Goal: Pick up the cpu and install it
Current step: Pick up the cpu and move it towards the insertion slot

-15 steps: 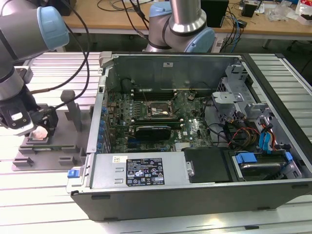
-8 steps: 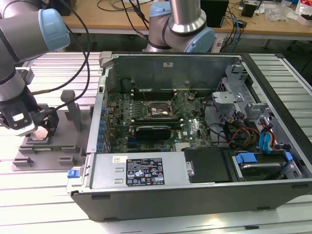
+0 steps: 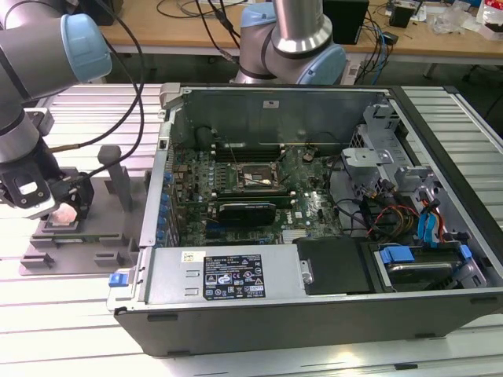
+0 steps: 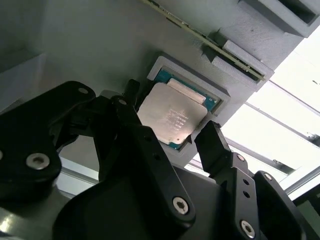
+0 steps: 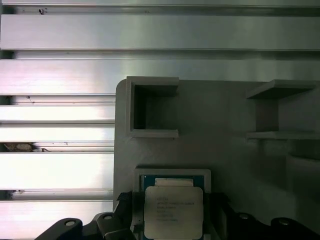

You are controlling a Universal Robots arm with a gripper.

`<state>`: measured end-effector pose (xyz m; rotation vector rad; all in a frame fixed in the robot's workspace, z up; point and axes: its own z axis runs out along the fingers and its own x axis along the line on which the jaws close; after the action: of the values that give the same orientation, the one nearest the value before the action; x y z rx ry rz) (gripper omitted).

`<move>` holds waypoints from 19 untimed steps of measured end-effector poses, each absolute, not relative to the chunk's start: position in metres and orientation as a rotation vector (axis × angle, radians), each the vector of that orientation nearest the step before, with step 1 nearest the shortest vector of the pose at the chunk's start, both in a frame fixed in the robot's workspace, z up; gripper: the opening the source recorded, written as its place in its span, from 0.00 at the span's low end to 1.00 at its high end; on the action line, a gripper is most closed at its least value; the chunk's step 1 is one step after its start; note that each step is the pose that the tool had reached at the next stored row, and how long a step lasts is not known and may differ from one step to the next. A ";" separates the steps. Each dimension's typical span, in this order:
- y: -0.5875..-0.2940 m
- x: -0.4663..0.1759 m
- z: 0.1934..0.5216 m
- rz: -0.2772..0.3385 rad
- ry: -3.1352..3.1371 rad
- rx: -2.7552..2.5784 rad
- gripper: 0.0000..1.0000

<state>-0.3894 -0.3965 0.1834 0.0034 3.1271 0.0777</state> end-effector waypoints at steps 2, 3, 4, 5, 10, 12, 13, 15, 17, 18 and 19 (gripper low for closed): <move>-0.397 -0.389 0.185 0.076 3.127 0.003 0.72; -0.396 -0.389 0.186 0.075 3.127 0.003 0.72; -0.397 -0.389 0.186 0.071 3.127 0.003 0.72; -0.397 -0.389 0.187 0.067 3.128 0.003 0.72; -0.397 -0.389 0.189 0.064 3.128 0.003 0.72; -0.397 -0.388 0.189 0.064 3.128 0.003 0.71; -0.397 -0.388 0.189 0.064 3.128 0.003 0.64; -0.397 -0.388 0.188 0.064 3.128 0.003 0.64; -0.397 -0.388 0.188 0.064 3.128 0.003 0.64; -0.397 -0.388 0.188 0.064 3.128 0.003 0.64; -0.397 -0.388 0.188 0.064 3.128 0.003 0.64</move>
<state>-0.3885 -0.3965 0.1876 0.0032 3.1278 0.0643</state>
